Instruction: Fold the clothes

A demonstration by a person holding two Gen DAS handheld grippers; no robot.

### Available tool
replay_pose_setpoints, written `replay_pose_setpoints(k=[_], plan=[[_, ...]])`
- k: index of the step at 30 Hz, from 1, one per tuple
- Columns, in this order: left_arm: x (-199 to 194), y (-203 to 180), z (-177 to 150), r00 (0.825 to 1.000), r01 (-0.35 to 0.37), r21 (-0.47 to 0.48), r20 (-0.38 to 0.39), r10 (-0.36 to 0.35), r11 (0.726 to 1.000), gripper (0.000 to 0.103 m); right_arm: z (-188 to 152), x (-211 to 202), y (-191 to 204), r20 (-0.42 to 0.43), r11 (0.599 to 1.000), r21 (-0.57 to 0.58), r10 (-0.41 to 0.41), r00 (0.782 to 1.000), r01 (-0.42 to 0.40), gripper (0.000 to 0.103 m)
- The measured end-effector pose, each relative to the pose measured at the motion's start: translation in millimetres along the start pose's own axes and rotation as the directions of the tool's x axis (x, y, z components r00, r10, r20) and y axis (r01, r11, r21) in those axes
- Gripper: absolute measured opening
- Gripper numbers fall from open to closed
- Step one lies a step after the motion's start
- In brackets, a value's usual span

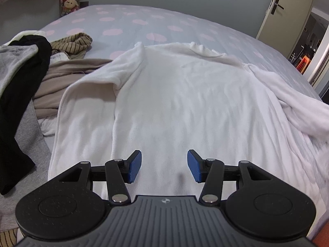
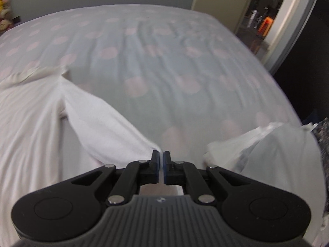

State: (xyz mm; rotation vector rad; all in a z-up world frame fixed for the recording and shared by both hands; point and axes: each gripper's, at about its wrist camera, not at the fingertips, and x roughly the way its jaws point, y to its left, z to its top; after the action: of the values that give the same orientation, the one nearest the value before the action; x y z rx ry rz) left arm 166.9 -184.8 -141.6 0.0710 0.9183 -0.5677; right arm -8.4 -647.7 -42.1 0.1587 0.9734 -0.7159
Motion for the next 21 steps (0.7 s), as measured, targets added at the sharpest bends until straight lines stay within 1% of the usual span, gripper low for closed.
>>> replay_pose_setpoints(k=[2, 8, 11, 15, 16, 17, 19, 20, 21], plan=[[3, 0, 0, 1.0, -0.002, 0.0, -0.009, 0.002, 1.0, 0.047, 12, 10, -12, 0.005, 1.0, 0.008, -0.026, 1.0, 0.026, 0.004], [9, 4, 2, 1.0, -0.011, -0.009, 0.002, 0.011, 1.0, 0.047, 44, 53, -44, -0.009, 0.994, 0.041, -0.103, 0.995, 0.103, 0.004], [16, 5, 4, 1.0, -0.023, -0.015, -0.011, 0.023, 1.0, 0.047, 50, 78, -56, -0.036, 0.992, 0.056, -0.114, 0.993, 0.116, 0.004], [22, 5, 5, 0.999, -0.025, -0.006, -0.024, 0.025, 1.0, 0.047, 49, 99, -62, -0.044, 0.995, 0.047, -0.088, 0.995, 0.09, 0.006], [23, 4, 5, 0.999, -0.026, -0.002, -0.026, 0.026, 1.0, 0.047, 48, 103, -62, -0.047, 0.996, 0.041, -0.082, 0.996, 0.084, 0.008], [24, 4, 5, 0.999, -0.027, 0.002, -0.028, 0.027, 1.0, 0.047, 46, 100, -61, -0.033, 0.996, 0.035, -0.075, 0.997, 0.077, 0.012], [24, 2, 5, 0.999, -0.024, 0.008, -0.026, 0.025, 1.0, 0.047, 41, 90, -59, -0.001, 0.998, 0.023, -0.061, 0.998, 0.061, 0.025], [24, 2, 5, 0.999, -0.023, 0.01, -0.025, 0.024, 1.0, 0.047, 38, 86, -58, 0.015, 0.998, 0.016, -0.054, 0.998, 0.054, 0.033], [24, 2, 5, 0.999, -0.022, 0.009, -0.025, 0.022, 1.0, 0.047, 35, 81, -57, 0.03, 0.999, 0.009, -0.047, 0.998, 0.047, 0.034]])
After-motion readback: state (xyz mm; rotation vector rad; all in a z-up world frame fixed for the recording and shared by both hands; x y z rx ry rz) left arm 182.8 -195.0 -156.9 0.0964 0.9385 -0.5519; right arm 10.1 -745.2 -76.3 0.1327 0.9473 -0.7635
